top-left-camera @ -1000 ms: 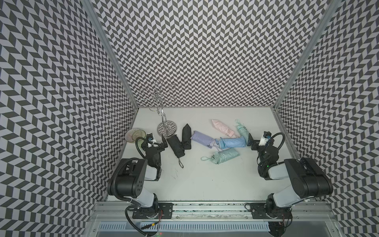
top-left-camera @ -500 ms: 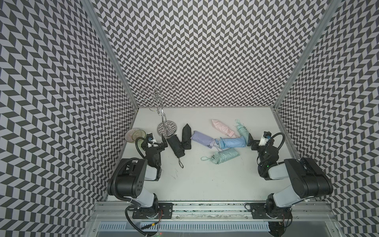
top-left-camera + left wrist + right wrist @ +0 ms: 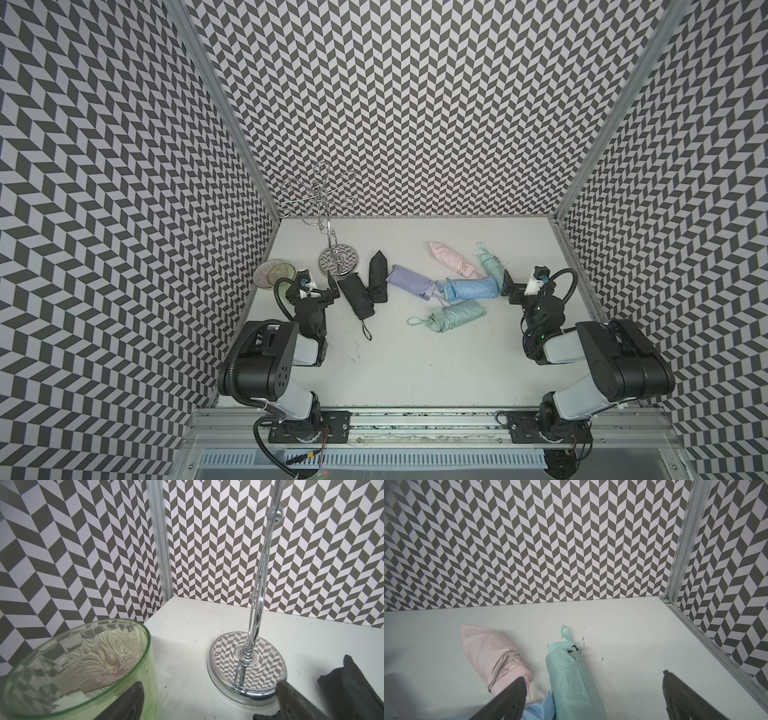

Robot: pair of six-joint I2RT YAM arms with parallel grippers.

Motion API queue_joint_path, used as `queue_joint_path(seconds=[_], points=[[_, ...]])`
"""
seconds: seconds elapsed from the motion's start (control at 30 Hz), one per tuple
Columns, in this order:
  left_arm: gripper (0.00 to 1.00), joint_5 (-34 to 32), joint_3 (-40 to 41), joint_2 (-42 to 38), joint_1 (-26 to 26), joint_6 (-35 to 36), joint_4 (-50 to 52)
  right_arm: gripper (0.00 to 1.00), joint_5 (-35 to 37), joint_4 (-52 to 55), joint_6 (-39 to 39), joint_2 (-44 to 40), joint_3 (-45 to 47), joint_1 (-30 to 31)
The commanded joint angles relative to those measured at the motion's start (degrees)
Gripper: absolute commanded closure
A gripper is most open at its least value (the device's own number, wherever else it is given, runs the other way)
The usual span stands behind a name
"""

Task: Take umbrellas out of sleeves
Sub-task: Pick up the umbrella from the center of the board.

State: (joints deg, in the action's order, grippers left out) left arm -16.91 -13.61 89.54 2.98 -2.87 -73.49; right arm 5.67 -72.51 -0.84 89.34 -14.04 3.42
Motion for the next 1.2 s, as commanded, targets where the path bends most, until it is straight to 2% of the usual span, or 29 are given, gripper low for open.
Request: queue_joint_path(seconds=[0.0,0.43,0.53,0.6,0.67,0.8,0.93,1.17], points=[[0.0,-0.9,0.6,0.1,0.1,0.0,-2.7,0.0,0.5,-4.4,0.3,0.7,0.2,-0.2],[0.01,1.0,1.0,-0.2,-0.4,0.1,-3.2,0.0,0.5,-2.0,0.4,0.0,-0.4,-0.2],[0.01,2.3,-0.6,-1.8,-0.4,0.5,1.4,0.0,3.4,2.5,1.6,-1.9,-1.7,-0.1],[0.0,2.6,0.3,-2.3,-0.3,0.7,0.0,0.0,5.7,8.0,2.6,-4.2,-3.8,-0.3],[0.0,0.5,-0.1,-3.9,-0.3,0.6,0.7,0.0,7.0,14.3,3.2,-6.2,-6.3,-0.3],[0.01,-3.1,-7.1,-7.8,0.0,-0.2,16.8,0.0,9.4,23.6,4.9,-9.9,-10.3,-0.4],[0.01,-8.1,-12.9,-9.6,3.8,2.5,28.6,0.0,10.6,35.1,8.3,-14.1,-15.4,-0.5],[0.0,-10.3,-18.2,-16.1,5.9,-1.1,45.2,0.0,4.2,55.8,12.4,-16.7,-27.6,-0.6]])
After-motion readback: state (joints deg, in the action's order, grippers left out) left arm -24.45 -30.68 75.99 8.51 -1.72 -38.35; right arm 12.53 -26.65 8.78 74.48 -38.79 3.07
